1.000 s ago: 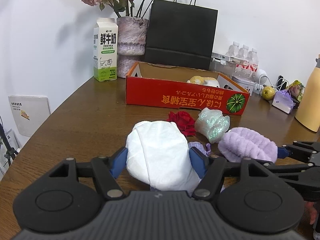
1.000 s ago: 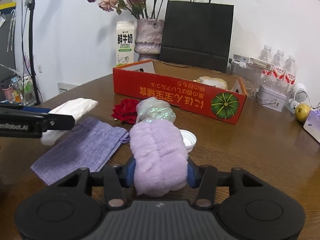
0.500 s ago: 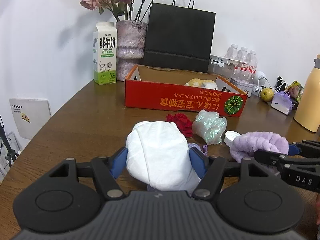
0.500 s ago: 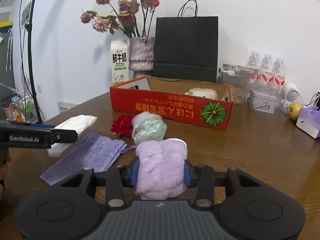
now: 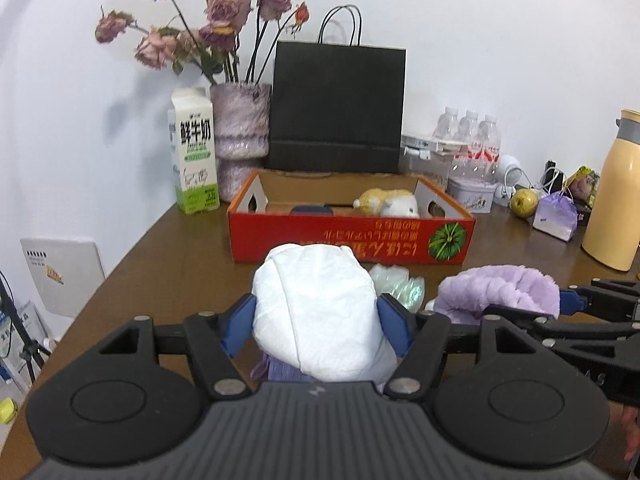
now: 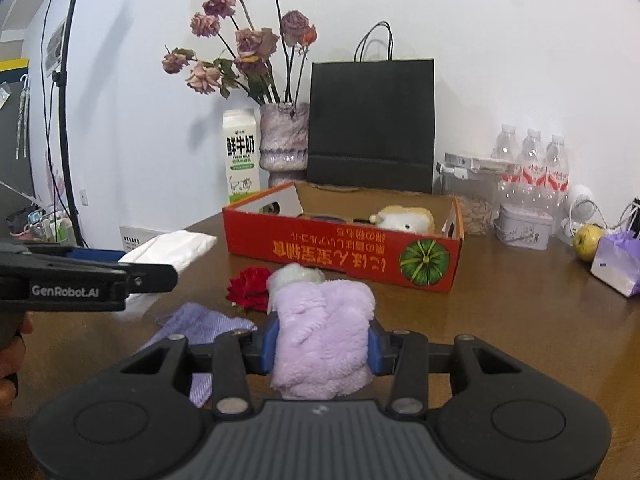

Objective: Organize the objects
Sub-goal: 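Carry the white cloth in the left gripper while the right carries the headband toward the box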

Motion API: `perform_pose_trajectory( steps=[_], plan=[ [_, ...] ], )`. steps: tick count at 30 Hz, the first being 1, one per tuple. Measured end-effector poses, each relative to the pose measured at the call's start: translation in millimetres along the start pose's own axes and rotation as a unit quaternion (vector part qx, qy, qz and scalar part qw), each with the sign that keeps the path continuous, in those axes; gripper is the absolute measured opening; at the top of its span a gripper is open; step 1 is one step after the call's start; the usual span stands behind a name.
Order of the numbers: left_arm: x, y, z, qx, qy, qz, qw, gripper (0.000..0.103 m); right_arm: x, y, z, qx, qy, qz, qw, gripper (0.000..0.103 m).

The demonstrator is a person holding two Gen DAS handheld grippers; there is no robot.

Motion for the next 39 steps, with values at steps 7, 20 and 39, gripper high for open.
perform_pose_trajectory(
  steps=[7, 20, 39],
  plan=[
    [-10, 25, 4, -0.017, 0.01, 0.003, 0.9998, 0.068, -3, 21, 3, -0.016, 0.002, -0.001, 1.0, 0.041],
    [-15, 63, 38, -0.024, 0.038, -0.01, 0.9989, 0.068, -15, 56, 34, -0.019, 0.011, -0.004, 1.0, 0.041],
    [4, 112, 111, -0.026, 0.032, -0.04, 0.9984, 0.068, -32, 99, 111, -0.032, 0.011, 0.012, 0.999, 0.041]
  ],
)
Point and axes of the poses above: each gripper's, at about its wrist camera, not at the fingertips, and z roughly the way its jaws point, x to its left, y to its top, the point moved 1 cm from there along z, roughly the way its jaws point, and after that the axes turned 3 degrees about x, right-handed, at the moved point
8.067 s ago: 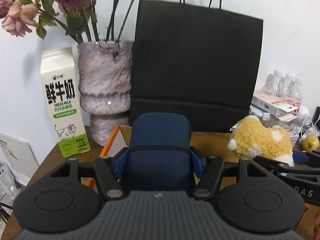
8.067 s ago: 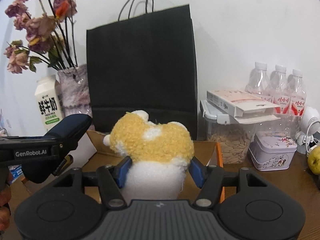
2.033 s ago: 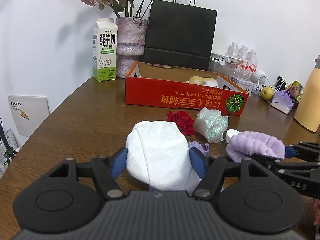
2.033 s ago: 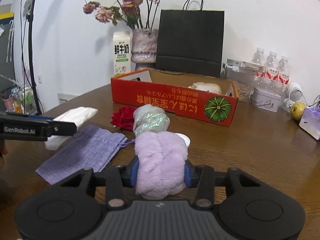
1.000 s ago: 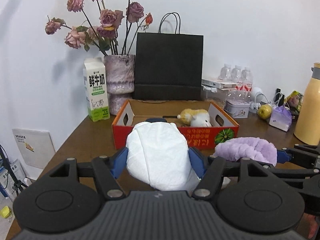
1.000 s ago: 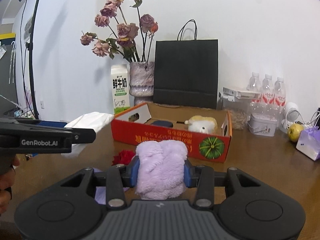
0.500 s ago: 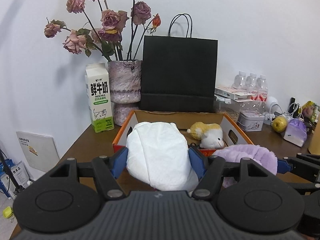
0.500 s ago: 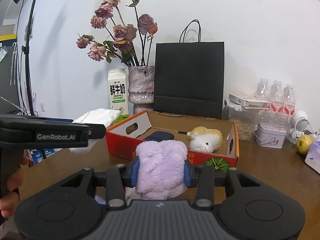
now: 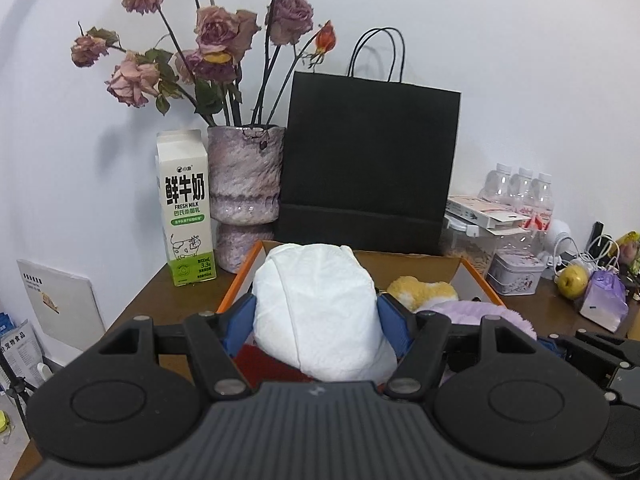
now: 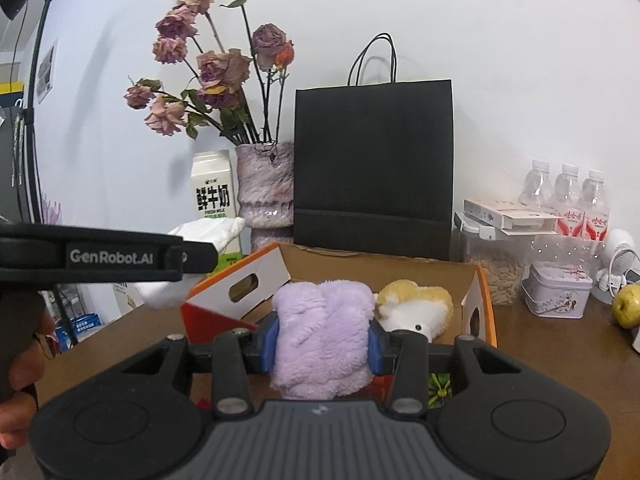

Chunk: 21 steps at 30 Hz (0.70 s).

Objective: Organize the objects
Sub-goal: 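Carry the white cloth in the left gripper while the right carries the headband toward the box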

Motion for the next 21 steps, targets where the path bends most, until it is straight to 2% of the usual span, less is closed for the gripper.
perform_pose_trajectory(
  steps=[21],
  plan=[
    [9, 29, 67, -0.001, 0.004, 0.008, 1.0, 0.068, -18, 29, 65, -0.011, -0.013, -0.007, 1.0, 0.041]
  ],
)
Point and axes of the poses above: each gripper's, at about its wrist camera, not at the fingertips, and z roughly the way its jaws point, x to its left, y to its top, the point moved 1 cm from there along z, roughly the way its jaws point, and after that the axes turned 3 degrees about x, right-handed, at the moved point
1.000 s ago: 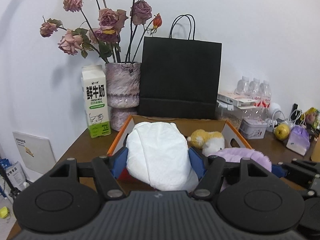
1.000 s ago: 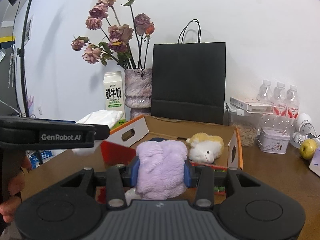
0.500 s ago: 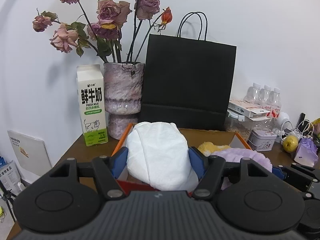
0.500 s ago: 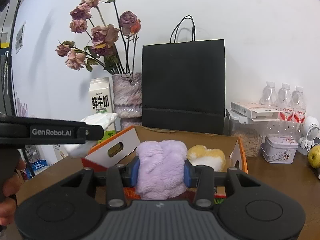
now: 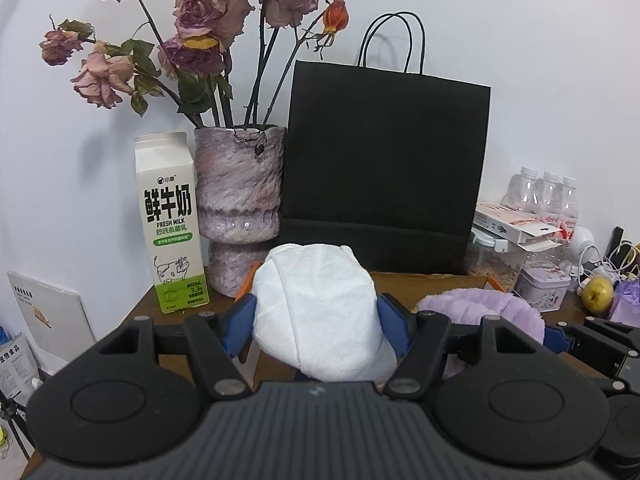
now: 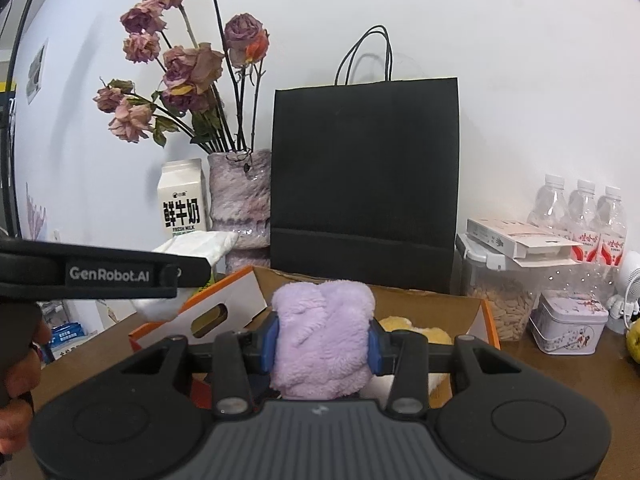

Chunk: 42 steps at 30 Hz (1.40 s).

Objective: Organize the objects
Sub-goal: 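Carry the white cloth in the left gripper while the right carries the headband toward the box, then lower the headband into the box and open the right gripper while the left releases the cloth inside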

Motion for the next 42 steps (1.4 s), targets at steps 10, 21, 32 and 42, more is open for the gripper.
perform_pose_trajectory(
  steps=[10, 21, 32, 42],
  plan=[
    [-1, 7, 33, 0.008, 0.003, 0.01, 0.9999, 0.068, -7, 7, 29, 0.003, -0.007, 0.0, 1.0, 0.041],
    [0, 8, 61, 0.015, 0.001, 0.014, 0.9998, 0.068, -7, 9, 55, 0.018, -0.007, -0.009, 1.0, 0.041],
    [2, 5, 80, 0.026, 0.005, 0.013, 0.9996, 0.069, -11, 2, 69, 0.023, -0.024, -0.011, 0.999, 0.042],
    [3, 3, 76, 0.003, 0.03, 0.013, 0.9995, 0.103, -16, -3, 70, 0.035, -0.046, -0.001, 0.998, 0.103]
  ],
)
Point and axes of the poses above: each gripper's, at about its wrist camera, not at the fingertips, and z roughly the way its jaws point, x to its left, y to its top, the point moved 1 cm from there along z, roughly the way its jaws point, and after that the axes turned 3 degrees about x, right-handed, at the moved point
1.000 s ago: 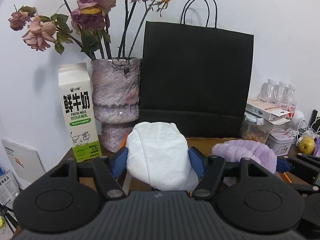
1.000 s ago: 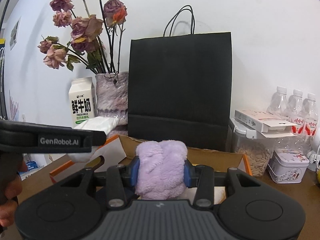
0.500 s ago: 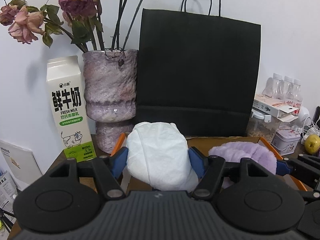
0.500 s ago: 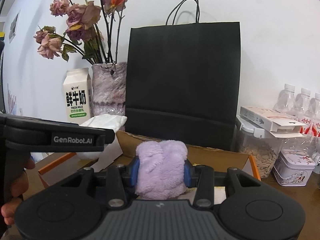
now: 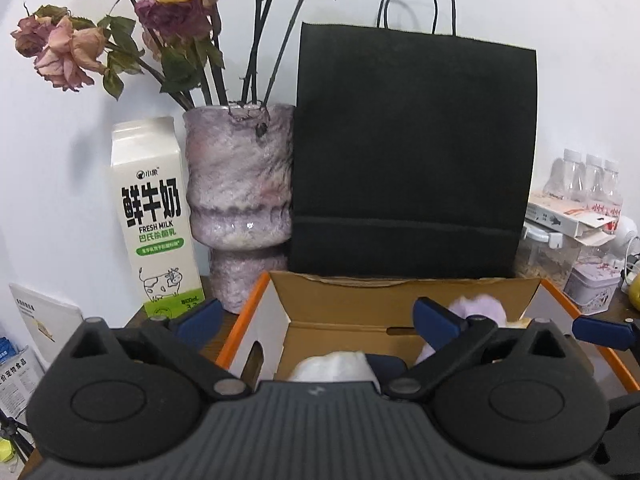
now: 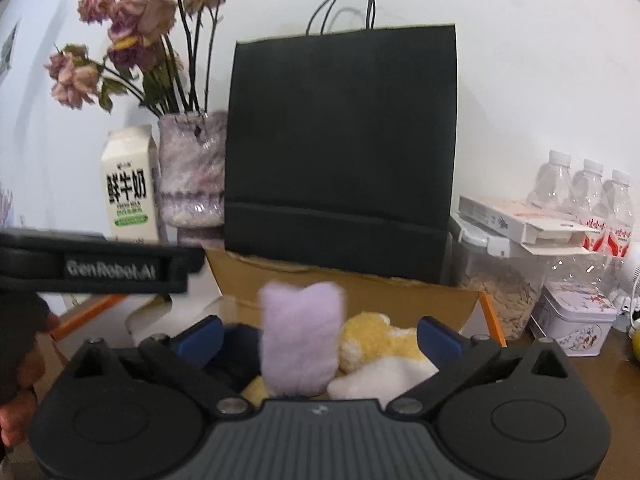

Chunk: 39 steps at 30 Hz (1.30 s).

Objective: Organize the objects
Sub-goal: 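Lower the headband into the box and open the right gripper while the left releases the cloth inside, then withdraw both grippers from the box back over the items on the table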

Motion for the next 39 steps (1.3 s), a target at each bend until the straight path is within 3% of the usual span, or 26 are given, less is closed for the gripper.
perform_pose_trajectory(
  steps=[23, 39],
  plan=[
    [2, -3, -3, -0.001, 0.001, -0.005, 1.0, 0.103, 2, -1, -2, 0.008, 0.006, 0.0, 1.0, 0.103],
    [8, -6, -51, -0.019, -0.009, -0.018, 0.9996, 0.103, 4, 7, -48, -0.021, 0.025, 0.0, 0.999, 0.103]
  ],
)
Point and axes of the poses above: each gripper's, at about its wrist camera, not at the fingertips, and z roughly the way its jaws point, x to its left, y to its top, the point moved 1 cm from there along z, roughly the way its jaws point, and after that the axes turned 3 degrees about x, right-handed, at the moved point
